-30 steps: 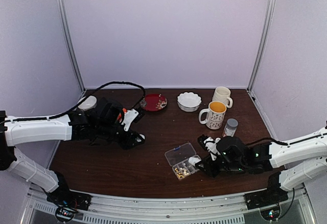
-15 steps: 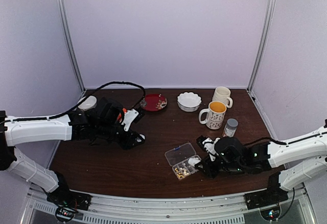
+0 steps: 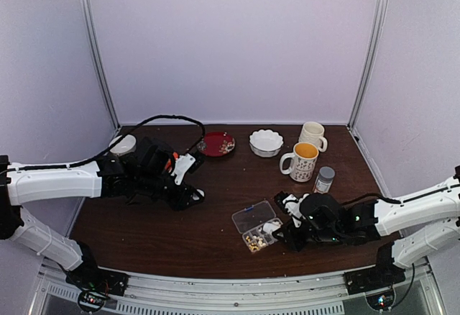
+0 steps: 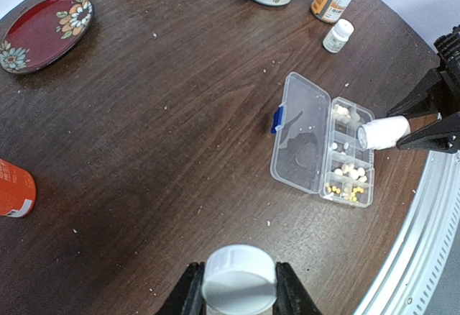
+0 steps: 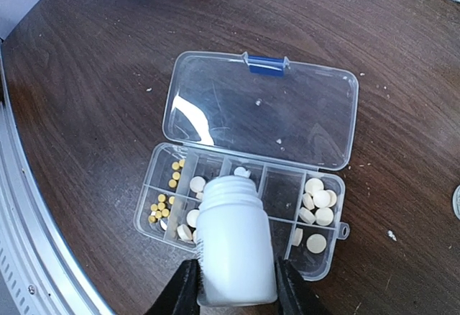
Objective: Sort the pills into containers
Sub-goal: Pour the pill into the compartment of the pill container.
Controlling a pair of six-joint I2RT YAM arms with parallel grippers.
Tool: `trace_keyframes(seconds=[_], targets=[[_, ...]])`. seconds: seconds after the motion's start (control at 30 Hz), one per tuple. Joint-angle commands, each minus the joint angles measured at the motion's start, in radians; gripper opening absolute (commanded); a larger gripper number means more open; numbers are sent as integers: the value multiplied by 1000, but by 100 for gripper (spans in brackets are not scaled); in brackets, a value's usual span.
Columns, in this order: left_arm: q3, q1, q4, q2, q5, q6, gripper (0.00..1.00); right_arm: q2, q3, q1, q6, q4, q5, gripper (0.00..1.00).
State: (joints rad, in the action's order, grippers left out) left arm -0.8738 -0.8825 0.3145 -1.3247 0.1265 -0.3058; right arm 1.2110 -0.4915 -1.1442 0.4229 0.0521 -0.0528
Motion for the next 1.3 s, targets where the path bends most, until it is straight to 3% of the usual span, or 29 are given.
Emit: trace_keyframes(seconds=[0.0,0.13,0.27,0.37,0.5,0.6,0.73,0.83,0.97,1.03,1.17,1.27], targets=[[-21,2,-41,-9,11,3,9,-20,17,-5,14,-61,-2,0],[-22,3,-40,-9,12,0,9,22,-32,-8,-6,37,-18,0],[-24,3,-39,-11,12,3,9,-36,27,-8,19,-63,-12,0],[-22,1,-41,-10,13,-1,9,-20,-8,-13,7,34,-20,0],[-26,1,-40,-11,17,-2,9,-104,84,-17,50,-72,-2,0],[-25,-1,-45,-10,17,-6,9,-71,46,-22,47,39,-1,0],[-35,-7,-45,-18,21,-6,9,-118,112,-31,86,-67,9,0],[-43,-9,-38,-17,19,-6,9,-84,58,-37,66,40,-16,0],[-45,-10,-33,-12,14,-3,9,-114,76,-48,68,-6,-36,0],[-44,-10,-28,-10,12,-3,9,-91,33,-49,53,80,-51,0],[-42,-11,-28,-7,11,-3,9,-162,93,-52,70,-16,-53,0],[-40,-12,-30,-6,11,-3,9,-108,23,-54,51,121,-77,0]])
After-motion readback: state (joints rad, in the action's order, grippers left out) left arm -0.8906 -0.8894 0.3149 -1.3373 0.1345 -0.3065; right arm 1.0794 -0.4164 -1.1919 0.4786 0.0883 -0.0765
